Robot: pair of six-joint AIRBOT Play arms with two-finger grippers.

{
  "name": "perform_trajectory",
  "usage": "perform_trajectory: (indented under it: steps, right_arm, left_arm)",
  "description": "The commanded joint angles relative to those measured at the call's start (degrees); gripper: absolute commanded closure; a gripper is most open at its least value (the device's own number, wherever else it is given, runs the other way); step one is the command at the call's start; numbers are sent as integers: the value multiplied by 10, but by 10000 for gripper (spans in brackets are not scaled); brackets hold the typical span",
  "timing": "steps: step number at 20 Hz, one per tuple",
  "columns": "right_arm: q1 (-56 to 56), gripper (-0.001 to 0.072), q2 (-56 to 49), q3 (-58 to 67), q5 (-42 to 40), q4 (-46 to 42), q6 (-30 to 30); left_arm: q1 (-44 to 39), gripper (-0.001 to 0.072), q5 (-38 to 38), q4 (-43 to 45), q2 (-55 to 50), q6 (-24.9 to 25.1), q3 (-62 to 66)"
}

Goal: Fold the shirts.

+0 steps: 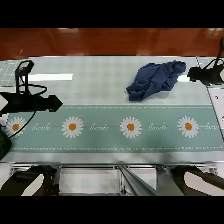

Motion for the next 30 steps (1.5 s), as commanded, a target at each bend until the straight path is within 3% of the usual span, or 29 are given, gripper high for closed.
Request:
perform_trajectory:
  steps: [1,4,11,12,13,14,17,19,20,30]
  right_arm:
    - [-23,298,-163,89,-1,171,-70]
    - [5,298,-284,214,44,226,-93]
    - [55,311,-431,387,110,209,-92]
    - [59,410,-435,397,116,199,-92]
    - [64,589,-434,402,117,195,-103]
    - [65,687,-433,410,124,199,-120]
    - [64,687,-429,470,197,189,-127]
    - [65,687,-400,516,243,160,-146]
    - [67,687,-370,520,240,156,-155]
    - [139,688,-15,520,153,155,-214]
  left_arm:
    - [-2,202,38,0,7,-2,-26]
    - [-2,202,47,-2,6,-2,-26]
    - [-2,202,48,-2,6,-2,-26]
    - [-2,203,48,-2,6,-2,-26]
    - [-2,203,49,-2,6,-2,-26]
    - [-2,203,52,-2,6,-2,-26]
    - [-1,203,49,32,8,-16,-20]
    - [-1,203,16,142,20,-115,-6]
    - [-1,203,17,175,31,-137,-5]
    - [-2,203,30,98,68,-153,-4]
